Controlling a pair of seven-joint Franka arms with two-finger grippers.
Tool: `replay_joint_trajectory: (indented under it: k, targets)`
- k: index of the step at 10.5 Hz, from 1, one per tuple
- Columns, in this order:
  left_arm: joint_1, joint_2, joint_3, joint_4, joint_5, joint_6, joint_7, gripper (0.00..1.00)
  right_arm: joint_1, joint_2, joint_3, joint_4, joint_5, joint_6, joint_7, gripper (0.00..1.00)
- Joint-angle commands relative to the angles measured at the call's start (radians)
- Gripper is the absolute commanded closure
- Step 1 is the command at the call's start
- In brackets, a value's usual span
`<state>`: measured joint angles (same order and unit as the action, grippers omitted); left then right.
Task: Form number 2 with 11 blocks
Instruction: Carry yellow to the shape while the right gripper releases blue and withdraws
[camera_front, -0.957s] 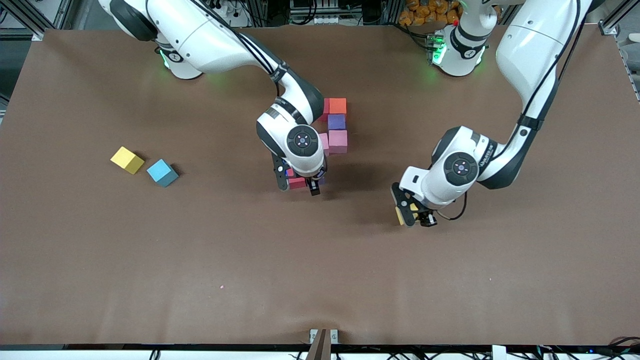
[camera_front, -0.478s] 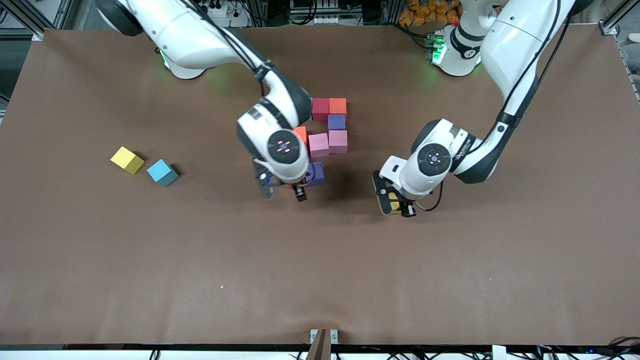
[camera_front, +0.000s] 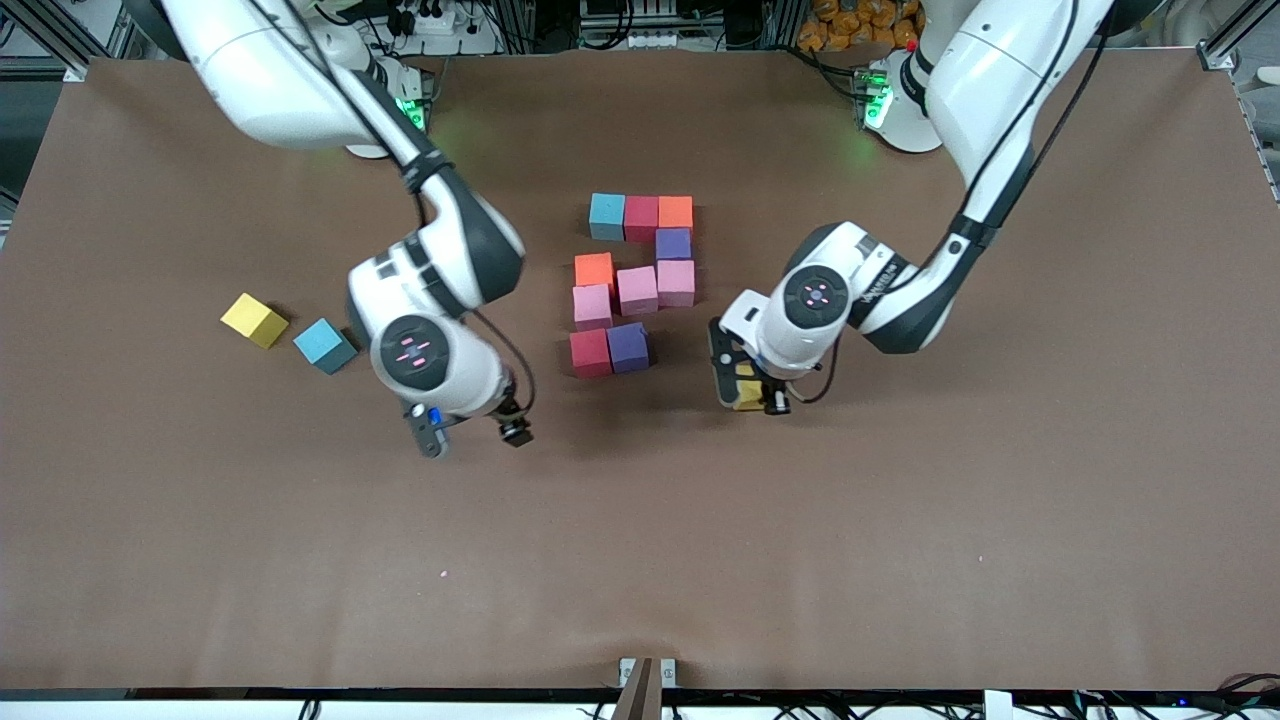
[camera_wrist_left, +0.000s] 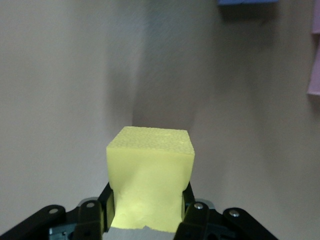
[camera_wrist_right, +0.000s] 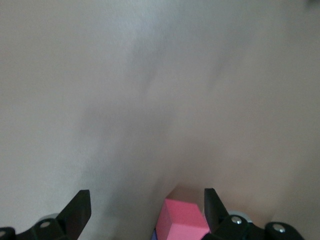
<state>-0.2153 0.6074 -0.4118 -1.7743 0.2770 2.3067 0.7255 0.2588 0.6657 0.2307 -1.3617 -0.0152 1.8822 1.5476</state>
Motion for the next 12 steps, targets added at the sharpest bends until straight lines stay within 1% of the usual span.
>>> replay_joint_trajectory:
  k: [1,2,4,8,10,12]
  targets:
    - [-0.050,0.043,0.005,0.070,0.021,-0.013,0.000,0.64,-0.068,-0.026,0.012,-0.017,0.037,-0.040,-0.148,0.00]
    - [-0.071,0.061,0.007,0.094,0.021,-0.013,-0.001,0.64,-0.093,-0.028,0.009,-0.020,0.035,-0.057,-0.211,0.00]
    - [-0.105,0.075,0.011,0.110,0.019,-0.012,-0.003,0.65,-0.156,-0.028,0.006,-0.033,0.035,-0.061,-0.337,0.00]
    - [-0.147,0.080,0.013,0.113,0.013,-0.012,-0.049,0.65,-0.248,-0.024,0.004,-0.068,0.024,-0.063,-0.542,0.00]
    - [-0.168,0.089,0.013,0.116,0.017,-0.012,-0.131,0.64,-0.279,-0.032,0.002,-0.111,0.008,-0.060,-0.648,0.00]
    - [-0.190,0.097,0.013,0.116,0.014,-0.012,-0.149,0.65,-0.286,-0.046,0.002,-0.143,-0.044,-0.055,-0.690,0.00]
